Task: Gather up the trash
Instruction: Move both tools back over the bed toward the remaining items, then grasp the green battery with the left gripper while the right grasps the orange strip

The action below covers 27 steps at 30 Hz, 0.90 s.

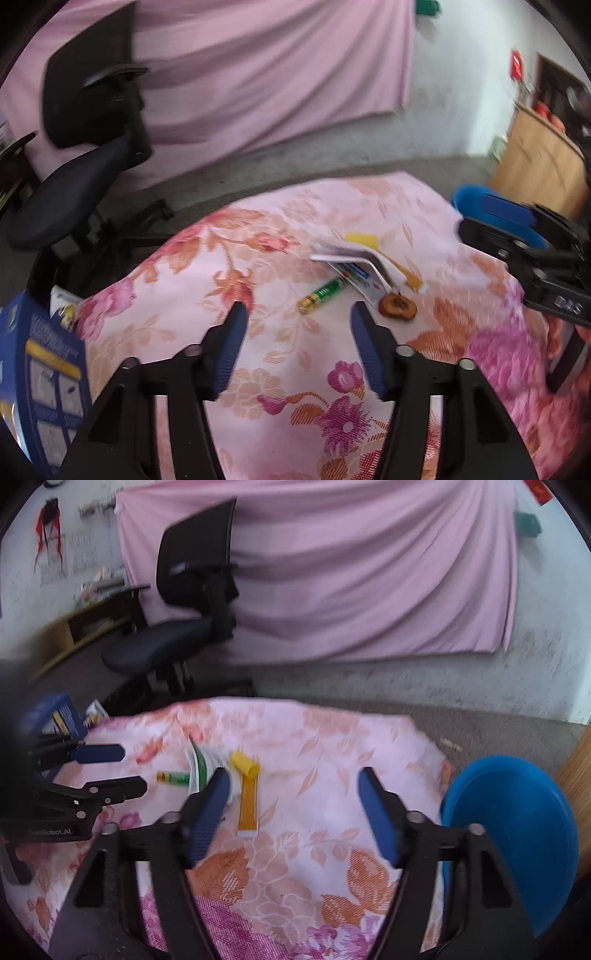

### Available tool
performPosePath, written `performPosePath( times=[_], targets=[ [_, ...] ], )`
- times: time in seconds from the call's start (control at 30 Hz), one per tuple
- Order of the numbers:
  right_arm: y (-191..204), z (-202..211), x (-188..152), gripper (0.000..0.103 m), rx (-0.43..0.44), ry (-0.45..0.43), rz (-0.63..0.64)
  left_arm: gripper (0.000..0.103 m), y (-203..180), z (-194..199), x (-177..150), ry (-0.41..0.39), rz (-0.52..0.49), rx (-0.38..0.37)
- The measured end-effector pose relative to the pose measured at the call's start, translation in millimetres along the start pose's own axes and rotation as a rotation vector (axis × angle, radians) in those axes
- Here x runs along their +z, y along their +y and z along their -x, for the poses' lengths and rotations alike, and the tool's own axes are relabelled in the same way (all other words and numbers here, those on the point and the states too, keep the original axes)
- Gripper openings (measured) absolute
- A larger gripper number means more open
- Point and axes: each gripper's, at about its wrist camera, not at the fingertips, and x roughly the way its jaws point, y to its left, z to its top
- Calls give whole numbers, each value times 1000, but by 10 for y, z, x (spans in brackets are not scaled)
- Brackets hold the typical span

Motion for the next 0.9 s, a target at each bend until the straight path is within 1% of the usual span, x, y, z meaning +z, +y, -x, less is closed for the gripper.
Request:
performPosePath(
  times=[0.03, 0.1, 0.17, 0.27, 0.3, 0.33, 0.37, 0.43, 0.5, 0.6, 0.67, 0.77, 0.83, 0.9],
  targets=[
    [11, -41, 5, 84, 9, 19, 6, 49, -29, -32, 5, 8, -27, -3],
    [39, -107, 4, 80, 21, 57, 18, 47, -60, -65, 17, 7, -54, 1],
    [75, -202, 3, 72, 38, 105, 30, 39, -54, -105, 43, 8, -59, -12],
    [119, -347, -22, 65, 74, 169, 48, 37, -54, -197, 64, 17, -80, -11],
    [143, -375, -30, 64, 83, 185, 50, 35, -55, -251, 68, 33, -90, -8],
    [157, -428, -36, 62, 97, 209, 53, 29, -54, -309, 71, 57, -89, -21],
    [154, -447, -37, 62, 107, 221, 53, 26, -49, -343, 76, 72, -90, -37],
    [159, -515, -53, 61, 132, 257, 52, 26, -61, -408, 79, 93, -97, -50],
    [157, -567, -70, 61, 148, 286, 48, 26, -79, -428, 99, 94, -101, -48],
    [152, -584, -82, 60, 150, 301, 46, 25, -126, -437, 91, 100, -116, -28],
    [156, -603, -82, 57, 138, 310, 46, 17, -163, -446, 86, 101, -138, -28],
    [170, -597, -82, 57, 131, 309, 52, 10, -251, -461, 65, 100, -182, -15],
    [127, -602, -85, 57, 160, 313, 31, 8, -272, -467, 49, 97, -203, -12],
    [64, -613, -84, 55, 188, 315, 1, 7, -278, -462, 32, 95, -208, -12]
  ],
)
